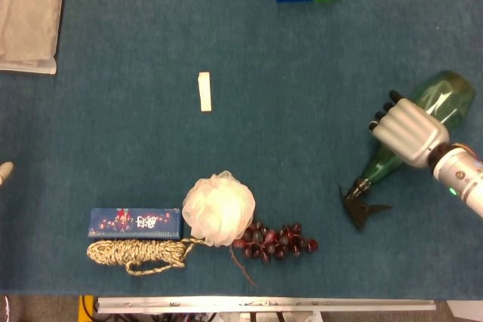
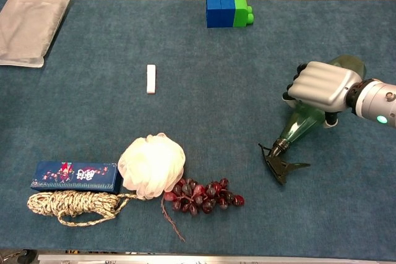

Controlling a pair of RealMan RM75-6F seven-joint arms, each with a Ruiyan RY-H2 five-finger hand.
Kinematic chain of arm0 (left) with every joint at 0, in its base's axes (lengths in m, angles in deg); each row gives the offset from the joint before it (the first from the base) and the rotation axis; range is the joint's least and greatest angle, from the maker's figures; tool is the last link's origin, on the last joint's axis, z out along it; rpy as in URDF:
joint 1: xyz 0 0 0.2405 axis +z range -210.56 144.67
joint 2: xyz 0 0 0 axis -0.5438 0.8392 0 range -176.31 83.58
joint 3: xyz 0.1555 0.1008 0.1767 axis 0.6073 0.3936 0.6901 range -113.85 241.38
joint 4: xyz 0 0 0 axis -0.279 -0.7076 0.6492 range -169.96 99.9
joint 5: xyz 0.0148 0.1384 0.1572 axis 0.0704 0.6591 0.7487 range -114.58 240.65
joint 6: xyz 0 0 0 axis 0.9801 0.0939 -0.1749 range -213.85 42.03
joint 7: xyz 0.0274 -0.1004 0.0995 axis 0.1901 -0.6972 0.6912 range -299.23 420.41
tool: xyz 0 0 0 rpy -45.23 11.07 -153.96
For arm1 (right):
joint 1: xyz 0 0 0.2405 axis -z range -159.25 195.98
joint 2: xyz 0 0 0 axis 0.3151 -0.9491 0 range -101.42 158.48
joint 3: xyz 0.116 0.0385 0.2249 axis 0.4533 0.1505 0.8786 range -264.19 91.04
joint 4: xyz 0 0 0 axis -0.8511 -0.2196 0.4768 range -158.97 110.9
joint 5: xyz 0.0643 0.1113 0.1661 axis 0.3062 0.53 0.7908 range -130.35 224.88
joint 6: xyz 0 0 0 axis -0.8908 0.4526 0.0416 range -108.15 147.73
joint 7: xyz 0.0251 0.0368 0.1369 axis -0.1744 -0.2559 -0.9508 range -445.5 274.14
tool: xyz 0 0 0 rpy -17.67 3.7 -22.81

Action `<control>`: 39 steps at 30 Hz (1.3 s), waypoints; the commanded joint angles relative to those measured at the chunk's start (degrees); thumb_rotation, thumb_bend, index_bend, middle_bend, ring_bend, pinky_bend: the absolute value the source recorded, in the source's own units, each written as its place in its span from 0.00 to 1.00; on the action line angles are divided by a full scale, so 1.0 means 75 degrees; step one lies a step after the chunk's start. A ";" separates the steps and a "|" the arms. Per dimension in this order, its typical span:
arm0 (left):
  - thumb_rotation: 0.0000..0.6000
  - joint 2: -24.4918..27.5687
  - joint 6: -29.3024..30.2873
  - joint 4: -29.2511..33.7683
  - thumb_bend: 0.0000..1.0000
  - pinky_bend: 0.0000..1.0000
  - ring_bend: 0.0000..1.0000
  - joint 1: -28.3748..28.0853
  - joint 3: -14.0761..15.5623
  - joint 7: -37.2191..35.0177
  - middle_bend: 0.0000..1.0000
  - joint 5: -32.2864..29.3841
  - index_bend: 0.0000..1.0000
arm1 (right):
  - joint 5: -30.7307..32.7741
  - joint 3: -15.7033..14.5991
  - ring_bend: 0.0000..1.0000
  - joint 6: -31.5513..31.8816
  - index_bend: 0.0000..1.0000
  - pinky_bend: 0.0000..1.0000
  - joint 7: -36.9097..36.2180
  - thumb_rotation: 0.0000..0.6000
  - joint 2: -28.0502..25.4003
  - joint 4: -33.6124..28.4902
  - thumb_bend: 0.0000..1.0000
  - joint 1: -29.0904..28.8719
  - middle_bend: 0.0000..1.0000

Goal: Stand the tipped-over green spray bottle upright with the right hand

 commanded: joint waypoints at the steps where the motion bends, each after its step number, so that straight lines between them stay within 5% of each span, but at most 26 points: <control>1: 1.00 -0.0001 0.0003 -0.0001 0.00 0.00 0.00 0.0003 0.0003 -0.0001 0.00 0.0002 0.00 | -0.0185 0.0066 0.44 0.0085 0.53 0.22 -0.0323 1.00 -0.0125 -0.0064 0.00 0.0092 0.57; 20: 1.00 0.0003 0.0003 0.0002 0.00 0.00 0.00 0.0002 0.0003 -0.0001 0.00 0.0002 0.00 | -0.1214 0.0635 0.47 0.0733 0.56 0.27 -0.3178 1.00 -0.0554 -0.0086 0.00 0.0834 0.61; 39: 1.00 0.0001 0.0003 0.0001 0.00 0.00 0.00 0.0003 0.0003 0.0001 0.00 0.0000 0.00 | -0.2871 0.1313 0.47 0.2261 0.56 0.29 -0.9599 1.00 0.0035 0.1310 0.04 0.1974 0.60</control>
